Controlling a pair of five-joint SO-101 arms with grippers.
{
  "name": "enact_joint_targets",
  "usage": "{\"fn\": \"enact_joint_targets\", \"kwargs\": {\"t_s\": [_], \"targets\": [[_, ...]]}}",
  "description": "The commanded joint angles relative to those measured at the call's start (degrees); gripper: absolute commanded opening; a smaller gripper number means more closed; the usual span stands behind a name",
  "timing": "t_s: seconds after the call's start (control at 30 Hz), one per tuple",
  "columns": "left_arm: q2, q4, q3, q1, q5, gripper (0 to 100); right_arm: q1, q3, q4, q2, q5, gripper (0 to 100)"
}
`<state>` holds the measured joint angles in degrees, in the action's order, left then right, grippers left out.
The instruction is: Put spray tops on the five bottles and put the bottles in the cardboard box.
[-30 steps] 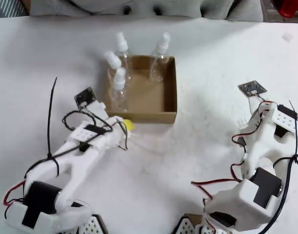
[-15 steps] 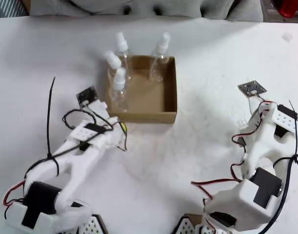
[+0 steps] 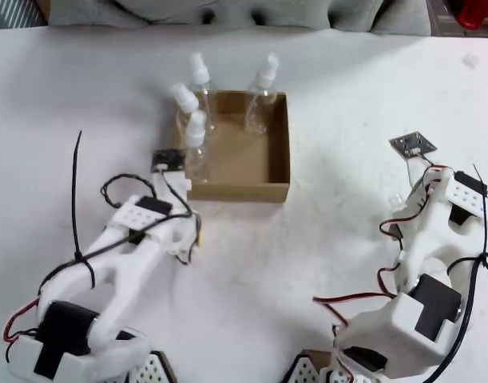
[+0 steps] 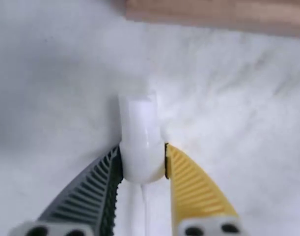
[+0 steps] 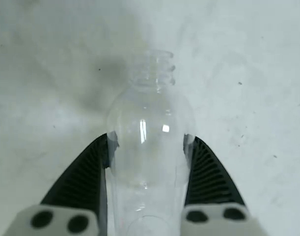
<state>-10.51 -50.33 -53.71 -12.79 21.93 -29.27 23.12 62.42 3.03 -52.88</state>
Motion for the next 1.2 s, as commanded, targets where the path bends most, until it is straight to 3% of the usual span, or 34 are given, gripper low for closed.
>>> {"fn": "enact_joint_targets", "kwargs": {"t_s": [0.0,0.17,0.4,0.8,0.97,1.17], "targets": [[0.31,-1.32,-1.32,-0.66,-4.40,2,0.04,-2.37,0.57,-2.95,-0.70,1.6],[0.40,1.41,-1.67,-0.66,-5.27,3,-0.04,-2.37,0.57,-2.95,-0.70,1.6],[0.40,-0.53,-1.58,-0.13,-1.93,19,0.13,-2.37,0.57,-2.95,-0.70,1.6],[0.75,-1.23,3.52,1.27,-1.49,19,0.40,-2.37,2.24,-3.12,-0.62,1.6],[0.75,-1.23,4.84,3.91,3.87,19,0.48,-2.37,2.24,-2.95,-0.62,1.6],[0.75,0.26,4.92,3.38,3.78,19,0.48,-2.46,2.15,-2.95,-0.62,1.6]]}}
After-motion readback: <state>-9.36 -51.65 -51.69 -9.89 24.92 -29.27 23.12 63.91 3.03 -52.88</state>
